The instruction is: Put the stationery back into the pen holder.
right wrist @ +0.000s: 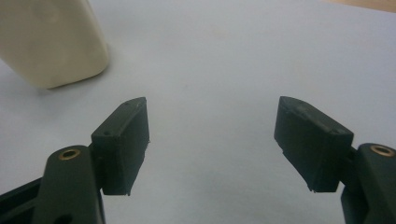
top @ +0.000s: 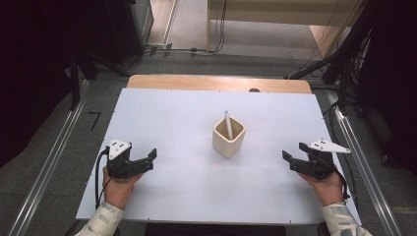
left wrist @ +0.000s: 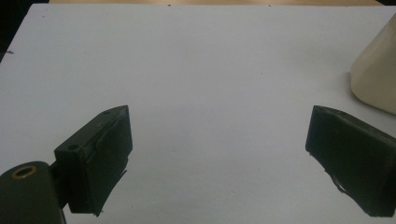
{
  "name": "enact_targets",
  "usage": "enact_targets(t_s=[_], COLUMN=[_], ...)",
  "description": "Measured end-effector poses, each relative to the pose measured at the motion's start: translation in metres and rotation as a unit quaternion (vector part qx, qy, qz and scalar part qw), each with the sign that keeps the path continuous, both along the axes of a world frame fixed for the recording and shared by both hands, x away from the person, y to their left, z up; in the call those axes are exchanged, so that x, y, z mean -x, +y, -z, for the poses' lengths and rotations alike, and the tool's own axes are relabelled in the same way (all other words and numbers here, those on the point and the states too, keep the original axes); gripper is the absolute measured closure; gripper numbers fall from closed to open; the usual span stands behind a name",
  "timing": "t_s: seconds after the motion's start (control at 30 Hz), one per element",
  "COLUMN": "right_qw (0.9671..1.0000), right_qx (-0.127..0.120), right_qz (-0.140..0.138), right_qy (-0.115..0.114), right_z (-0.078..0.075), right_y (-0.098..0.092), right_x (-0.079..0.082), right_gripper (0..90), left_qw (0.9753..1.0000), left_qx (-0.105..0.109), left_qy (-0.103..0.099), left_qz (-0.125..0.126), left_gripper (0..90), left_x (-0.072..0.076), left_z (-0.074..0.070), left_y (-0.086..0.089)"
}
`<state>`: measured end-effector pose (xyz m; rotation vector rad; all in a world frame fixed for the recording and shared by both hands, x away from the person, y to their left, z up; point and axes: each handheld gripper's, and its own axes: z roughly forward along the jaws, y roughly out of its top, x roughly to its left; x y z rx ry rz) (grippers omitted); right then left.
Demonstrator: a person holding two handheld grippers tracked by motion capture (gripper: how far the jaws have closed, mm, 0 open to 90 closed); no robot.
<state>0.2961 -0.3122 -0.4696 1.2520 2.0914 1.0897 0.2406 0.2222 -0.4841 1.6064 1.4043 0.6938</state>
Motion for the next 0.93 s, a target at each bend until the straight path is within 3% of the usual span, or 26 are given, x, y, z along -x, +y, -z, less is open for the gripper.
enact_targets(t_s=[0.93], right_qw=[0.9994], right_qx=[-0.006], right_qz=[0.034], right_qy=[-0.003], right_z=[0.003], right_y=[-0.025], right_x=[0.009], right_gripper=[24.4], left_qw=[0.9999], left_qx=[-0.012], left_qy=[-0.002], left_qz=[-0.003], left_gripper=[8.0], left_x=[0.006], left_z=[0.002], left_y=[0.001])
